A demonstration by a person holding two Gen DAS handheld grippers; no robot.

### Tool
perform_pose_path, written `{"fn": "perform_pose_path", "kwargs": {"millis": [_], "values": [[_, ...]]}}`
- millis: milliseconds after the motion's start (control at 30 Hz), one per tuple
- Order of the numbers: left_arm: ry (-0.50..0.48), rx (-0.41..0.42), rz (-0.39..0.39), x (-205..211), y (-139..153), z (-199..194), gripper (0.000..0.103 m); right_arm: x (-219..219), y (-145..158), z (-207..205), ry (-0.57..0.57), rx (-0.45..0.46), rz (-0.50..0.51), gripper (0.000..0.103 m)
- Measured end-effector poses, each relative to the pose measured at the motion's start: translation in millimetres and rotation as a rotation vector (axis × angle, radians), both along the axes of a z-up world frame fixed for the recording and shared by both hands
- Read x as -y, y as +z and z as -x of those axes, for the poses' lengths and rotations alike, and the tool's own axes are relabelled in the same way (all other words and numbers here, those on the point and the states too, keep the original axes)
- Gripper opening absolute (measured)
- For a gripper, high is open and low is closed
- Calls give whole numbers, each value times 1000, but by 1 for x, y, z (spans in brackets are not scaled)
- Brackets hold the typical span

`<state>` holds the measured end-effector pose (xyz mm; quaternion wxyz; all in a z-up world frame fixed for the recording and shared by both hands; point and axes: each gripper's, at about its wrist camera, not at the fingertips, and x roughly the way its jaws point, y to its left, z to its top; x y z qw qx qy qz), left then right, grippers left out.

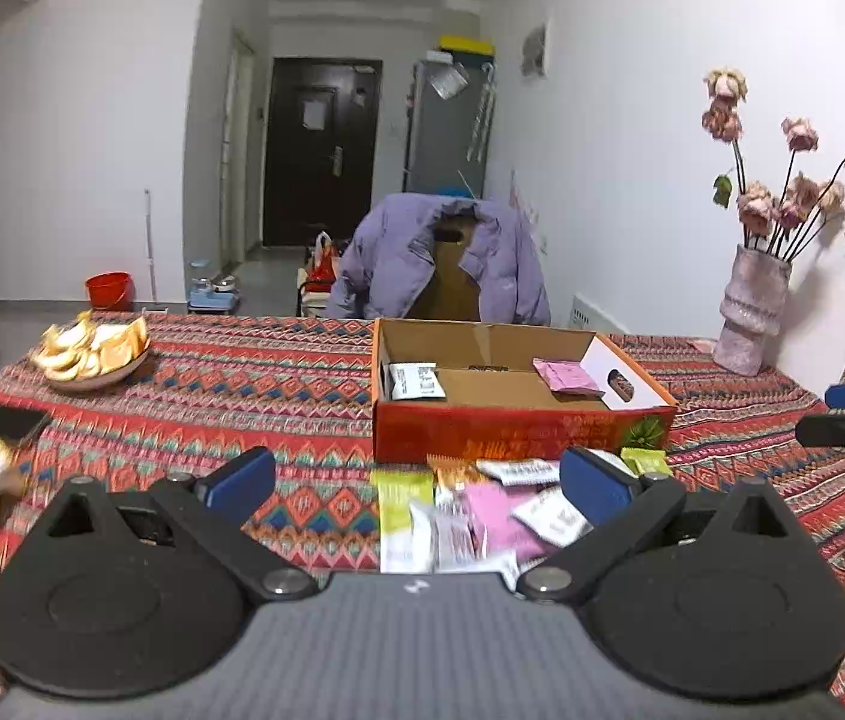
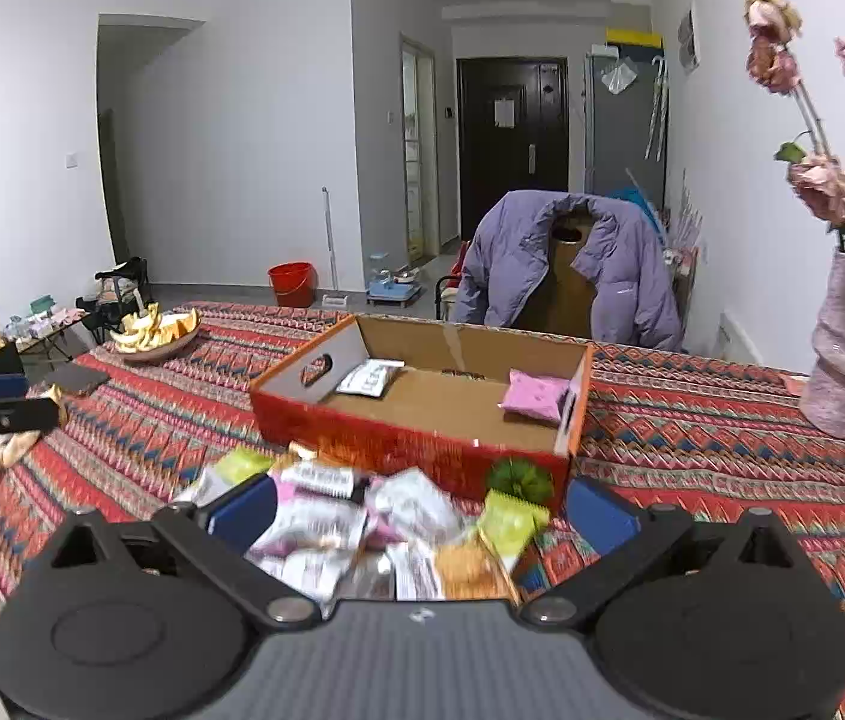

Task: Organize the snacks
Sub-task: 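Lift both tools out of the box and move back toward the snack pile, then grasp a white packet with the left tool while the right tool grasps a cracker-printed packet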

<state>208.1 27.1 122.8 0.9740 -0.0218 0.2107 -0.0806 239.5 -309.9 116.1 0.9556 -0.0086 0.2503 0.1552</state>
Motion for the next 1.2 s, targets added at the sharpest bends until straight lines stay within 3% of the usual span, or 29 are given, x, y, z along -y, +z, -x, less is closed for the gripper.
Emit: {"fn": "perform_pose_path", "kwargs": {"millis": [267,500,733,1033,1200], "values": [[27,8,5,-8,-30,72,103,-20,-41,83,-35,59,72,103],[34,-52,-77,0,-66,104,103,-36,-72,129,-66,32,0,103],[49,-125,-65,9,-82,82,103,-39,-83,129,-91,24,26,103],[24,-178,-45,49,-92,17,103,-11,-95,81,-126,-60,-105,101],[31,-190,-42,70,-100,-23,103,2,-98,45,-157,-107,-170,93]]}}
